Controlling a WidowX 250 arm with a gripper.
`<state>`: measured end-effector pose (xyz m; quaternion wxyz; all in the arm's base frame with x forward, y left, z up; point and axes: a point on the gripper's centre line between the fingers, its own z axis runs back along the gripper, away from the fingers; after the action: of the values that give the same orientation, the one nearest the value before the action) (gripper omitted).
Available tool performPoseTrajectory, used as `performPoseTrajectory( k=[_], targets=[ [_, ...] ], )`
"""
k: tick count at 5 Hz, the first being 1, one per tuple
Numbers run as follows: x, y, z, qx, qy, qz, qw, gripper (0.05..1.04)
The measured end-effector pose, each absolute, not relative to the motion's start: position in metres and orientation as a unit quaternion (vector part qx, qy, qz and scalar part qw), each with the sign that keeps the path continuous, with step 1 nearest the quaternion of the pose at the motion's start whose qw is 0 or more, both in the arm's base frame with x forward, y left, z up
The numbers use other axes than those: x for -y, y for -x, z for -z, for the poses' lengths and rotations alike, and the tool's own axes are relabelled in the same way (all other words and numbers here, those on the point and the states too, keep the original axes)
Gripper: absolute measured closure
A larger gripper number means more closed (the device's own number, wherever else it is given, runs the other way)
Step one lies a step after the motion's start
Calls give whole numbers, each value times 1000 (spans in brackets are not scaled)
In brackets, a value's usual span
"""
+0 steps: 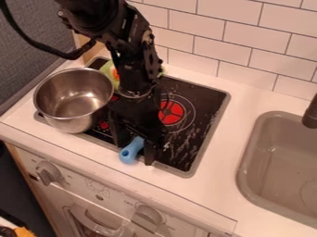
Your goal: Put the orange object in the silver pot
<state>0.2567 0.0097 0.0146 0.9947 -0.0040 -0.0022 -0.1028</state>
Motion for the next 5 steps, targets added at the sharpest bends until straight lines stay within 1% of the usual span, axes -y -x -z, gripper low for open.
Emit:
performPoseTrajectory(
  k=[1,2,3,4,5],
  targets=[
    [-9,-254,-10,-8,7,105,994,83],
    [-17,-258,-27,8,10,99,995,83],
    [-27,-279,-57,33,11,104,994,83],
    [-35,-309,-81,59,1,101,993,83],
    [-53,-346,-72,58,-10,73,996,83]
  ],
)
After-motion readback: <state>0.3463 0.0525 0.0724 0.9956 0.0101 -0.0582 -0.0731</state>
